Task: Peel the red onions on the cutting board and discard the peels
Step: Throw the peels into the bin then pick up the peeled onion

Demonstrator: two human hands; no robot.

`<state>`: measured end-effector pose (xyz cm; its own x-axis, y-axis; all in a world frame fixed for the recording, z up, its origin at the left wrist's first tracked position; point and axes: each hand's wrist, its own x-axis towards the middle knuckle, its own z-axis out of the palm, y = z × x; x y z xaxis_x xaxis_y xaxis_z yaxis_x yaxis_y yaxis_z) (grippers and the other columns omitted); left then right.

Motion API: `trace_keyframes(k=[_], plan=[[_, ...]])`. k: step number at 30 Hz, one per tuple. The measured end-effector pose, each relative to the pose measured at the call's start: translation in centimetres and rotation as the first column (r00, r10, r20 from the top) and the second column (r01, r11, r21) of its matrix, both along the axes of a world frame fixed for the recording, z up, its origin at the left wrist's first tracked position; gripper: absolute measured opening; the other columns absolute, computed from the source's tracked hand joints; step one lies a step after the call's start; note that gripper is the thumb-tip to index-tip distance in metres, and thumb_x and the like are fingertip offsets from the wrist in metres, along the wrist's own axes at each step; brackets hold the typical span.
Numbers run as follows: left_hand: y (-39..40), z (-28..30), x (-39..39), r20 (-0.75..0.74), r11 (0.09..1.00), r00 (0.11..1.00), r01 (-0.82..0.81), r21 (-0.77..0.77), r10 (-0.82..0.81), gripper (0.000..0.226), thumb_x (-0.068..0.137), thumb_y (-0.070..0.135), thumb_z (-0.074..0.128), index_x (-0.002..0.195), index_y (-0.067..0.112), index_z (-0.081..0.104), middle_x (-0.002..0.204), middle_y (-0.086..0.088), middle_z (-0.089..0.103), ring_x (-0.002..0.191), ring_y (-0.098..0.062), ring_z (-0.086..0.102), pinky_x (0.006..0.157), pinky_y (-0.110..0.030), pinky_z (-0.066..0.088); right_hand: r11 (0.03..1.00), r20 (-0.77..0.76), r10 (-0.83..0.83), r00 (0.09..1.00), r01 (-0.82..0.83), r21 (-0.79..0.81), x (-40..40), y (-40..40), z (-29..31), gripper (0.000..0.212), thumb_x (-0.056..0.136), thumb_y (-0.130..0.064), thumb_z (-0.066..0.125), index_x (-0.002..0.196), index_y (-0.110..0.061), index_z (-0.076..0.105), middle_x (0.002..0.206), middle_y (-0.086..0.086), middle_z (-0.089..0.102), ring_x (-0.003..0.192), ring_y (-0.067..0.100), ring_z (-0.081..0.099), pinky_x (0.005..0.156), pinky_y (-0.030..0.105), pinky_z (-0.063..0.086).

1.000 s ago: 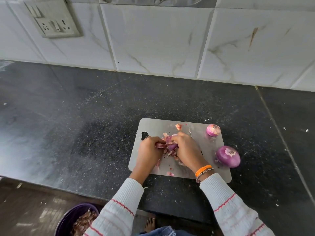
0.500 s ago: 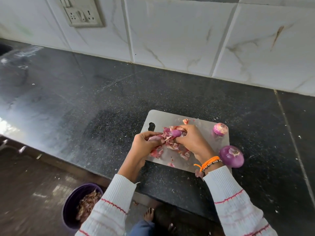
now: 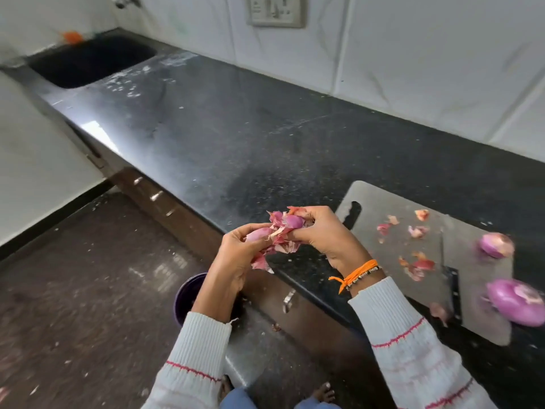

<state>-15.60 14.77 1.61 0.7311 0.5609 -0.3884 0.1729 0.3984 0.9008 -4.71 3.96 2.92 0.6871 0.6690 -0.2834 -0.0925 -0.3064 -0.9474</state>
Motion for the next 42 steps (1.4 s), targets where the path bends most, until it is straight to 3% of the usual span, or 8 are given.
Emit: trace_keyframes(k=[9, 14, 19, 23, 27, 32, 38, 42], plan=[[11.6, -3.4, -10.9, -0.085, 0.984, 0.98, -0.18, -0.019, 0.178, 0.02, 0.078, -0.009, 0.063, 0.079, 0.011, 0.069, 0.065, -0.004, 0.07, 0.057, -0.012, 0.064, 0.058, -0.02, 0.054, 0.978, -0.138, 0.205, 0.969, -0.207, -0.001, -8.7, 13.6, -3.7, 0.049, 0.063, 0.004, 0.08, 0.109, -0.006, 0.064, 0.098, 0.005, 0.07, 0.086, 0.009, 0.064, 0.08, 0.022, 0.053], [17.8, -8.8, -14.1, -0.205, 0.964, 0.952, -0.25, -0.092, 0.227, 0.021, 0.077, -0.011, 0.062, 0.081, 0.009, 0.068, 0.063, -0.003, 0.07, 0.056, -0.011, 0.065, 0.052, -0.019, 0.052, 0.962, -0.245, 0.214, 0.946, -0.248, -0.116, -11.7, 20.9, -9.1, 0.039, 0.064, 0.002, 0.081, 0.094, -0.018, 0.066, 0.094, 0.0, 0.07, 0.096, 0.018, 0.066, 0.091, 0.039, 0.052], [23.1, -18.5, -14.8, -0.33, 0.938, 0.914, -0.303, -0.167, 0.236, 0.023, 0.08, -0.015, 0.055, 0.083, 0.006, 0.065, 0.055, 0.001, 0.068, 0.049, -0.007, 0.063, 0.049, -0.017, 0.051, 0.942, -0.369, 0.178, 0.912, -0.266, -0.203, -12.9, 26.9, -18.5, 0.031, 0.072, 0.013, 0.069, 0.082, -0.016, 0.065, 0.082, 0.005, 0.067, 0.087, 0.021, 0.063, 0.087, 0.035, 0.052], [25.3, -27.8, -14.8, -0.398, 0.903, 0.885, -0.356, -0.241, 0.242, 0.023, 0.081, -0.016, 0.052, 0.08, 0.005, 0.062, 0.047, 0.003, 0.064, 0.039, -0.003, 0.056, 0.041, -0.014, 0.045, 0.914, -0.39, 0.136, 0.911, -0.267, -0.304, -13.4, 30.1, -28.0, 0.039, 0.071, 0.011, 0.07, 0.109, 0.005, 0.063, 0.106, 0.017, 0.066, 0.099, 0.027, 0.063, 0.093, 0.04, 0.051], [26.4, -38.0, -14.5, -0.469, 0.853, 0.841, -0.435, -0.289, 0.27, 0.021, 0.081, -0.015, 0.052, 0.08, 0.003, 0.062, 0.047, 0.003, 0.061, 0.037, -0.003, 0.053, 0.038, -0.015, 0.043, 0.893, -0.433, 0.056, 0.9, -0.239, -0.381, -14.1, 31.8, -38.2, 0.033, 0.073, 0.013, 0.067, 0.106, 0.01, 0.061, 0.081, 0.011, 0.066, 0.072, 0.019, 0.063, 0.068, 0.024, 0.055], [27.0, -48.0, -14.1, -0.56, 0.826, 0.784, -0.486, -0.287, 0.267, 0.021, 0.085, -0.009, 0.051, 0.074, 0.008, 0.059, 0.04, 0.002, 0.057, 0.03, -0.006, 0.05, 0.032, -0.016, 0.04, 0.865, -0.39, -0.08, 0.917, -0.131, -0.485, -15.7, 32.7, -48.4, 0.032, 0.073, 0.012, 0.068, 0.103, 0.006, 0.062, 0.088, 0.016, 0.064, 0.079, 0.027, 0.062, 0.077, 0.041, 0.053], [27.5, -53.7, -14.0, -0.538, 0.756, 0.811, -0.496, -0.426, 0.229, 0.045, 0.089, -0.007, 0.04, 0.122, 0.02, 0.053, 0.058, -0.001, 0.065, 0.039, -0.005, 0.055, 0.04, -0.017, 0.046, 0.862, -0.439, -0.181, 0.88, -0.073, -0.501, -16.5, 32.5, -54.2, 0.043, 0.082, 0.01, 0.059, 0.121, -0.008, 0.056, 0.095, 0.006, 0.061, 0.077, 0.018, 0.061, 0.064, 0.026, 0.053], [27.5, -53.0, -14.1, -0.527, 0.764, 0.822, -0.478, -0.434, 0.215, 0.039, 0.093, 0.001, 0.039, 0.127, 0.014, 0.052, 0.076, -0.001, 0.062, 0.045, -0.002, 0.058, 0.049, -0.019, 0.048, 0.864, -0.455, -0.256, 0.853, -0.008, -0.503, -16.2, 32.3, -52.9, 0.037, 0.088, 0.01, 0.048, 0.12, -0.006, 0.059, 0.105, 0.007, 0.057, 0.095, 0.024, 0.063, 0.081, 0.032, 0.054]])
